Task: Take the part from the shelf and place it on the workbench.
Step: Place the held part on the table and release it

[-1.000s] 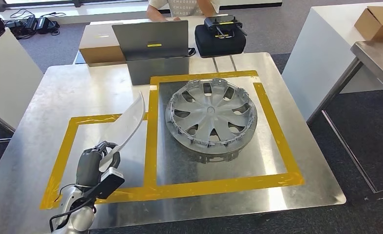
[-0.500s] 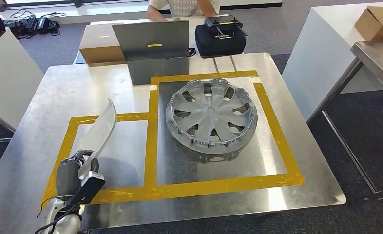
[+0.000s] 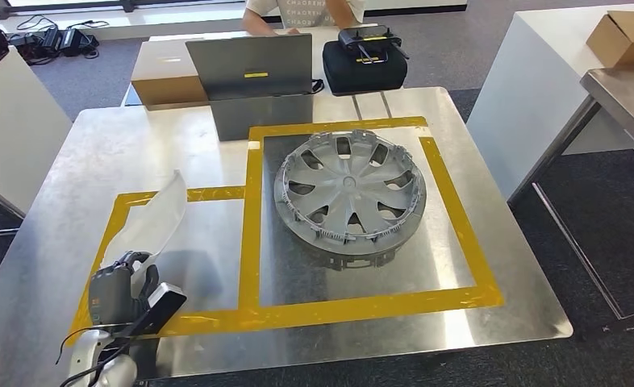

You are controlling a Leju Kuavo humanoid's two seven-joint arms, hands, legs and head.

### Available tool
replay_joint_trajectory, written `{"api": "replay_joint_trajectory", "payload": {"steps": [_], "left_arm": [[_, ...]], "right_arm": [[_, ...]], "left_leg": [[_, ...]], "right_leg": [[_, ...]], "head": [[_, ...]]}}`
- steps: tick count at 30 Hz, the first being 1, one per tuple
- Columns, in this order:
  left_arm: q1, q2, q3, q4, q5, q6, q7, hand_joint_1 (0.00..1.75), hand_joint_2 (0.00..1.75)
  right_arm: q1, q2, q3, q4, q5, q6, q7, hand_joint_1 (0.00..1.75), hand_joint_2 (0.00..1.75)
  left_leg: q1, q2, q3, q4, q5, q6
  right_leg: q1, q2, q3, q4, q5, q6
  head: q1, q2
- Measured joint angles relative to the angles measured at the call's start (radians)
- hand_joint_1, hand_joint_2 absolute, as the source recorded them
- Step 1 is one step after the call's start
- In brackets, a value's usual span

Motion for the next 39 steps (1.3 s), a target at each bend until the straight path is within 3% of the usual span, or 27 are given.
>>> {"api": "replay_joint_trajectory", "payload": {"steps": [4,6,10,16,24,31,39], "left_arm": [[-0.023,0.001,0.031,0.071,0.006,0.020,-0.030,0.00,1.75],[-0.030,0.001,0.040,0.093,0.002,0.032,-0.044,0.00,1.75],[-0.041,-0.002,0.053,0.117,0.005,0.043,-0.079,0.00,0.00],[-0.046,-0.015,0.074,0.109,0.172,-0.039,-0.136,0.00,0.00],[0.020,-0.060,0.106,-0.090,0.600,-0.371,-0.236,0.00,0.00],[0.054,-0.077,0.111,-0.215,0.658,-0.414,-0.240,0.00,0.00],[0.134,-0.119,0.102,-0.511,0.975,-0.603,-0.247,0.00,0.00]], "right_arm": [[0.000,0.000,0.000,0.000,0.006,0.000,0.000,0.00,0.00],[-0.001,0.000,0.000,0.000,0.008,0.000,-0.004,0.00,0.00],[-0.003,0.001,0.002,0.000,0.010,0.000,-0.014,0.00,0.00],[-0.004,0.003,0.005,0.000,0.016,-0.002,-0.013,0.00,0.00],[-0.003,0.005,0.006,0.000,0.014,-0.002,-0.014,0.00,0.00],[-0.004,0.005,0.006,0.000,0.011,-0.003,-0.014,0.00,0.00],[-0.003,0.005,0.006,0.000,0.001,-0.003,-0.013,0.00,0.00]], "left_leg": [[0.000,0.000,0.000,0.000,0.000,0.000],[0.000,0.000,0.001,0.000,0.000,0.000],[0.000,-0.001,0.001,0.000,0.000,0.000],[0.000,-0.001,0.002,0.000,0.000,0.000],[0.000,0.000,0.003,0.000,0.001,0.000],[0.000,0.000,0.003,0.000,0.000,0.000],[0.000,0.000,0.003,0.000,-0.001,0.001]], "right_leg": [[0.000,0.000,0.000,0.000,0.000,0.000],[0.000,0.000,0.001,0.000,0.000,0.000],[0.000,-0.001,0.002,0.000,0.000,0.000],[0.000,-0.002,0.003,-0.001,0.000,0.000],[0.000,0.000,0.004,0.000,0.001,0.001],[0.000,0.000,0.004,-0.001,0.000,0.001],[0.000,0.000,0.004,-0.002,0.000,0.002]], "head": [[0.000,0.000],[0.000,0.000],[0.000,0.000],[0.000,0.000],[0.000,0.000],[0.000,0.000],[0.000,0.000]]}}
